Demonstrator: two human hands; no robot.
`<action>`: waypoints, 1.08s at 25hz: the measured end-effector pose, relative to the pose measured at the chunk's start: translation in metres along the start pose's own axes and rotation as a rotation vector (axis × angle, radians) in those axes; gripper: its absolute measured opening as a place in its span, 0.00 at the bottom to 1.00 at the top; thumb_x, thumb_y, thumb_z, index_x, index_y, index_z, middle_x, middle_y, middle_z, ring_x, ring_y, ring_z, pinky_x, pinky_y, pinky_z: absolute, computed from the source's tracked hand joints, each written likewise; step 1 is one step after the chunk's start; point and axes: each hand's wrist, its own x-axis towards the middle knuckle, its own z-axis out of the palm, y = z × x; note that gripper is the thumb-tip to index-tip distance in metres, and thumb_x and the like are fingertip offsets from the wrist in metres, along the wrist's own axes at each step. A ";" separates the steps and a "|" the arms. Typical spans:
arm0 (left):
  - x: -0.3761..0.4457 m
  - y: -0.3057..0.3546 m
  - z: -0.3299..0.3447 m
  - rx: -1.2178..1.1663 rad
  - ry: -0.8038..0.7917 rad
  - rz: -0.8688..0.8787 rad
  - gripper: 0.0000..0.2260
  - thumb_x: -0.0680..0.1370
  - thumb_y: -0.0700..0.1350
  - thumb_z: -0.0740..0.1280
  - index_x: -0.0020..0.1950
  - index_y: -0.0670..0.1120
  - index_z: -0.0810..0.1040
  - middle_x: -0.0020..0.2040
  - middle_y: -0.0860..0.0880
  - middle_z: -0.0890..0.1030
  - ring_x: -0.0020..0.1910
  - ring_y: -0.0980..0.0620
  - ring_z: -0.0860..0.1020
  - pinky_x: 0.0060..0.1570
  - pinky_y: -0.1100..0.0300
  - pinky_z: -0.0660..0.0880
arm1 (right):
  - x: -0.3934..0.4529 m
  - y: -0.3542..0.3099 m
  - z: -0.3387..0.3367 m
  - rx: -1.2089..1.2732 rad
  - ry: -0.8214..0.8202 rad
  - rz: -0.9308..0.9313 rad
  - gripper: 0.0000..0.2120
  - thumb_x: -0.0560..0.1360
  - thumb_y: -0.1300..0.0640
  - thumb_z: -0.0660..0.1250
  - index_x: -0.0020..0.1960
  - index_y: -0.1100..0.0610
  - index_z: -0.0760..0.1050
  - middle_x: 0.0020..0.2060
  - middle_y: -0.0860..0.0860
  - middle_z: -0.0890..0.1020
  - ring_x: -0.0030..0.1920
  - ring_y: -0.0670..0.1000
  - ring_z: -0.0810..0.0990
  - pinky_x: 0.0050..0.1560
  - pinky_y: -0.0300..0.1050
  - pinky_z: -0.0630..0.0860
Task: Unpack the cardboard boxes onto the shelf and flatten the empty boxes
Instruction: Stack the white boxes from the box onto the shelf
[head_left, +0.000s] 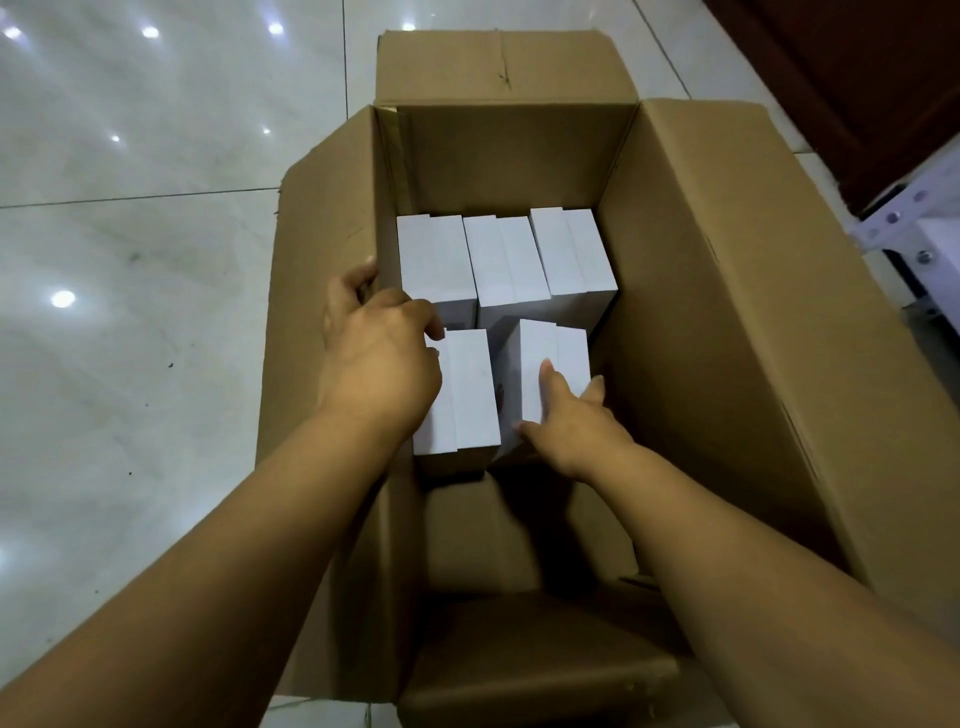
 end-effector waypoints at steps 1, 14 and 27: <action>0.000 0.000 0.000 -0.002 0.000 0.000 0.08 0.76 0.38 0.68 0.53 0.46 0.81 0.56 0.48 0.80 0.73 0.44 0.54 0.68 0.54 0.59 | 0.002 0.001 0.000 0.033 0.000 0.023 0.37 0.77 0.43 0.63 0.76 0.38 0.42 0.76 0.61 0.48 0.68 0.67 0.66 0.65 0.57 0.71; -0.006 0.002 -0.002 0.033 -0.034 0.051 0.08 0.78 0.41 0.64 0.54 0.46 0.81 0.55 0.47 0.81 0.75 0.43 0.54 0.70 0.53 0.56 | -0.056 0.016 -0.039 0.228 0.142 0.037 0.36 0.75 0.45 0.65 0.77 0.42 0.49 0.65 0.58 0.69 0.57 0.59 0.74 0.56 0.54 0.78; -0.042 0.076 -0.031 -0.607 -0.306 -0.171 0.20 0.80 0.60 0.54 0.42 0.48 0.75 0.40 0.50 0.77 0.39 0.53 0.74 0.41 0.59 0.71 | -0.140 0.026 -0.079 0.834 0.477 -0.329 0.41 0.75 0.51 0.70 0.75 0.34 0.45 0.66 0.44 0.67 0.64 0.46 0.69 0.65 0.50 0.73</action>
